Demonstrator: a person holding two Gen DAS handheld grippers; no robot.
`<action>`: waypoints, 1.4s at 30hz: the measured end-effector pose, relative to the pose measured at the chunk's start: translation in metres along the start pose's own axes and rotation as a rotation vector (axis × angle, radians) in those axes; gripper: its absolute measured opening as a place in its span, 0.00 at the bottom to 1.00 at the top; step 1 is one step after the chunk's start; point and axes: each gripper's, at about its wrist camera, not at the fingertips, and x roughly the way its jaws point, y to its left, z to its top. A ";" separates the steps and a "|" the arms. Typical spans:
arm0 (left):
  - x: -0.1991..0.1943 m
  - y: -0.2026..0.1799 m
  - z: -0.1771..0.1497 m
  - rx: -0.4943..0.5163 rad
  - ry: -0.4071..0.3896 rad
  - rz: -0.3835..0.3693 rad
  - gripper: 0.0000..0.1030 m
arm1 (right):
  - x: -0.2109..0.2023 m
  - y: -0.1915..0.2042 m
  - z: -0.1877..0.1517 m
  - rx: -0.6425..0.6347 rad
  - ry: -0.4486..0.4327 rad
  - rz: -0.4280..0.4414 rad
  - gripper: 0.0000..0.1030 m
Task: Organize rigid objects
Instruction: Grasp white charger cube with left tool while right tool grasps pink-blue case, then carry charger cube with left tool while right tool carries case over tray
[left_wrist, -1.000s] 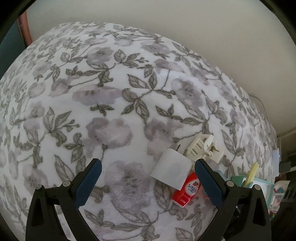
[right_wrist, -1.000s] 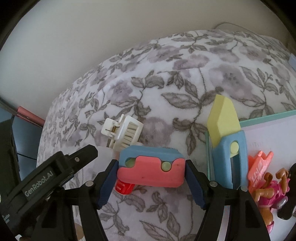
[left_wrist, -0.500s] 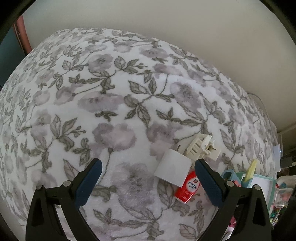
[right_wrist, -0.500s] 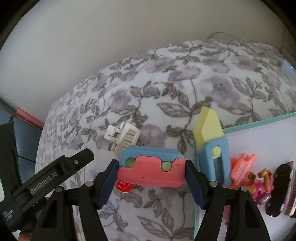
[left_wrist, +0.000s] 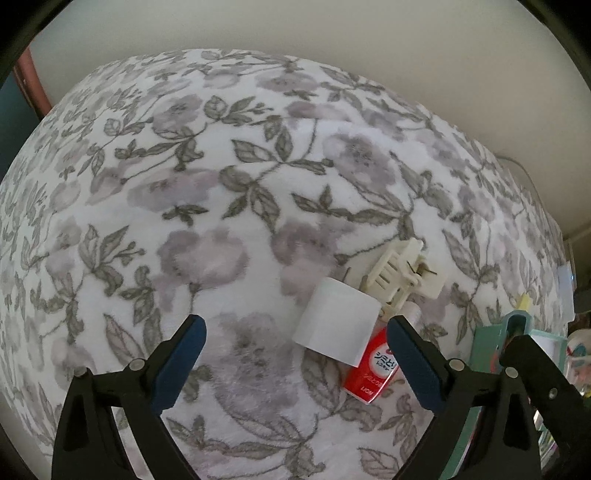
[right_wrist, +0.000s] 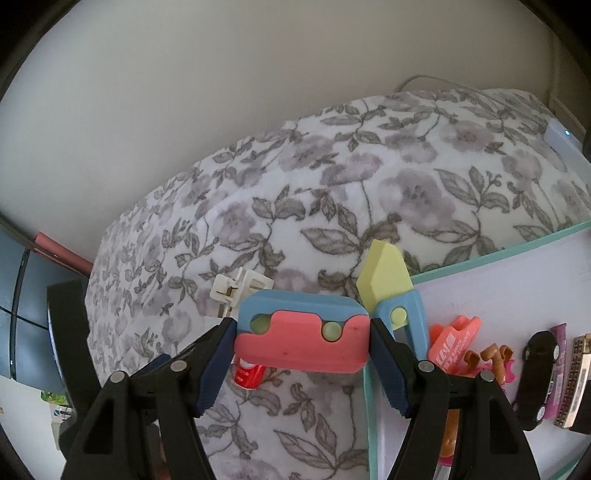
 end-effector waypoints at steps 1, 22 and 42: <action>0.002 -0.002 -0.001 0.009 0.002 0.007 0.89 | 0.001 0.000 0.000 0.001 0.002 -0.001 0.72; 0.005 -0.008 -0.004 0.019 0.003 0.009 0.46 | 0.001 -0.002 -0.003 0.007 0.023 -0.005 0.71; -0.125 -0.029 0.005 0.035 -0.283 -0.009 0.44 | -0.105 -0.024 0.007 0.055 -0.176 -0.037 0.71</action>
